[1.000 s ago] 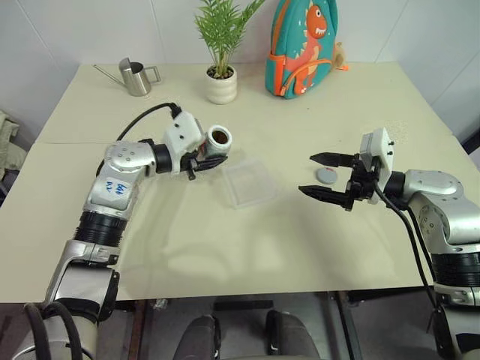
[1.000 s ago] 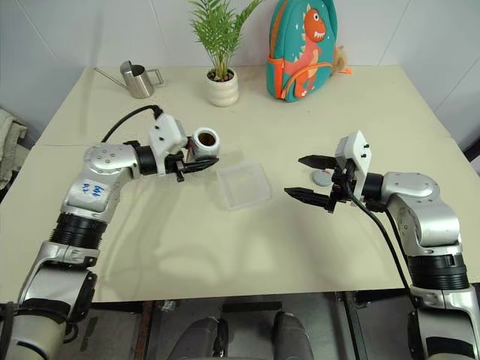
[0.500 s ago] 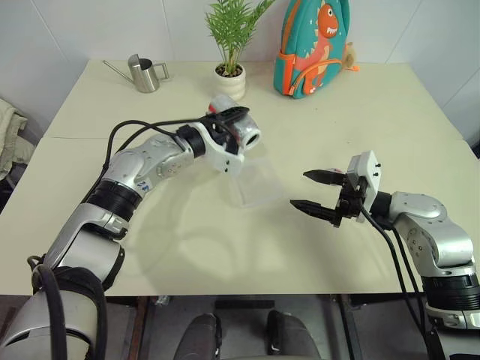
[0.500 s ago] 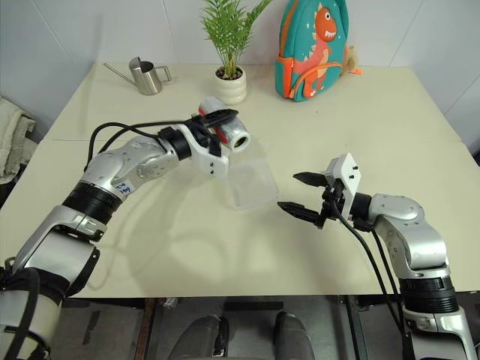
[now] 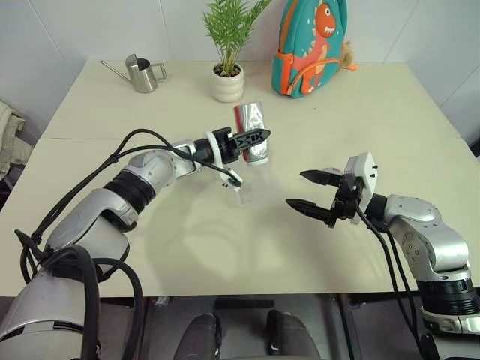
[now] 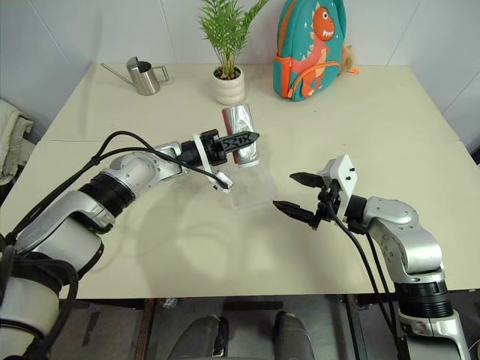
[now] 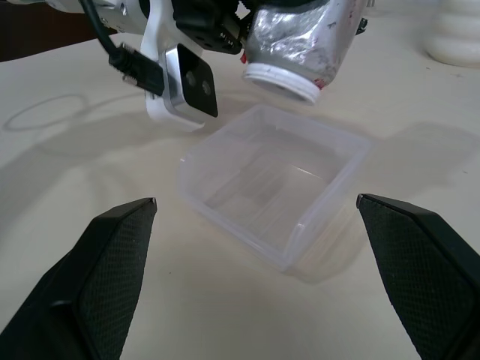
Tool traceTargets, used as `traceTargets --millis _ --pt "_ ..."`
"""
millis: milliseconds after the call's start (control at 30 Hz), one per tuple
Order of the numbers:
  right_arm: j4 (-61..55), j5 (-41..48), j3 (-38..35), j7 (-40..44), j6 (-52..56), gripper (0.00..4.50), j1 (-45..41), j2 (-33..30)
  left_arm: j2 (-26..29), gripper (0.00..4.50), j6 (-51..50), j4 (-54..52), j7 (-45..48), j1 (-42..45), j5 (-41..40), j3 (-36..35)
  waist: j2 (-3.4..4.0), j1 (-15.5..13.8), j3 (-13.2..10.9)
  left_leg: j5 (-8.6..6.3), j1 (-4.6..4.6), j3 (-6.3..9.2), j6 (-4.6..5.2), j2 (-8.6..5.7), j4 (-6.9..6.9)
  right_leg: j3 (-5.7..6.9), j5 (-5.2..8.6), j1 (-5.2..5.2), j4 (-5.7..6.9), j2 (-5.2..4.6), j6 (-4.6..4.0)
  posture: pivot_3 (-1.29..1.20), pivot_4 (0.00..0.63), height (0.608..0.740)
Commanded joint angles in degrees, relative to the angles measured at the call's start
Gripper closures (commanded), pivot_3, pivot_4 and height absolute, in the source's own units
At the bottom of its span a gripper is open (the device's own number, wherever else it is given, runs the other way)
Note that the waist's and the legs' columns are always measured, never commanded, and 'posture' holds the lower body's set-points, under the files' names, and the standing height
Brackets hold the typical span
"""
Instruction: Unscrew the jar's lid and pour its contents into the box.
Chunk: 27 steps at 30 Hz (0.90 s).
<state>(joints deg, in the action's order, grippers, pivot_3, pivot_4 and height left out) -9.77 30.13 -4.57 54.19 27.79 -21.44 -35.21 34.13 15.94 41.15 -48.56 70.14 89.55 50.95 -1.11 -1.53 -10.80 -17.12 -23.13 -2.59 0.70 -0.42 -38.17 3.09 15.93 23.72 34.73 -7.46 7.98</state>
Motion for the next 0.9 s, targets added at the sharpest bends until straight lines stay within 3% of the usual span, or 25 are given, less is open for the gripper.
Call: traceTargets --millis 33,333,500,567,700,800,900 --pt "-1.9 1.2 -0.7 -0.3 -0.1 0.01 0.1 0.4 1.3 2.57 -3.1 -1.9 -2.5 1.8 2.7 0.6 0.00 0.1 0.0 0.00 0.00 0.00 0.00 0.00 0.00 0.00 0.00 0.00 0.00 0.00 0.00 0.00 0.150 0.740" --pt "-0.6 0.9 0.1 -0.1 -0.4 0.01 -0.6 1.5 3.3 2.57 -0.7 -2.9 -3.9 3.7 4.8 2.0 0.00 0.0 0.0 0.00 0.00 0.00 0.00 0.00 -0.05 0.00 0.00 0.00 0.05 -0.01 0.00 0.00 0.150 0.740" --pt "0.1 0.7 0.4 -0.1 -0.8 0.01 -0.8 2.0 5.4 2.57 6.0 -3.9 -1.6 3.1 -1.7 -1.3 0.00 0.0 0.0 0.00 0.00 0.00 0.00 0.01 -0.07 -0.01 0.00 0.01 0.06 -0.03 0.00 0.00 0.150 0.740" --pt "0.0 0.7 0.5 -0.1 -0.8 0.01 -0.6 2.1 6.1 2.57 13.0 -2.9 1.9 2.3 -9.4 -4.3 0.00 0.1 0.0 0.00 0.00 0.00 0.00 0.08 -0.09 -0.01 0.00 0.01 0.09 -0.04 0.00 0.00 0.150 0.740" --pt "0.3 0.7 0.7 0.1 -1.0 0.01 -0.5 2.0 6.6 2.57 28.3 0.7 20.1 -2.2 -37.8 -15.3 0.00 0.2 0.0 0.00 0.02 -0.01 -0.01 0.21 -0.15 -0.02 0.00 0.02 0.15 -0.16 0.00 0.00 0.150 0.740" --pt "1.3 0.1 0.9 0.8 -1.9 0.01 -0.7 1.9 4.4 2.57 16.4 -4.1 48.4 -11.7 -72.2 -30.1 0.03 0.5 0.0 0.01 0.08 -0.08 -0.01 0.21 -0.26 -0.02 0.00 0.01 0.27 -0.18 0.00 0.00 0.150 0.740" --pt "2.5 -0.6 1.2 1.8 -3.6 0.01 -1.2 1.5 2.8 2.57 -0.9 -12.9 62.7 -18.3 -90.4 -40.8 0.02 1.3 0.0 0.00 -0.02 -0.02 -0.01 0.31 -0.64 0.07 -0.01 0.00 0.42 -0.13 -0.02 0.00 0.150 0.740"
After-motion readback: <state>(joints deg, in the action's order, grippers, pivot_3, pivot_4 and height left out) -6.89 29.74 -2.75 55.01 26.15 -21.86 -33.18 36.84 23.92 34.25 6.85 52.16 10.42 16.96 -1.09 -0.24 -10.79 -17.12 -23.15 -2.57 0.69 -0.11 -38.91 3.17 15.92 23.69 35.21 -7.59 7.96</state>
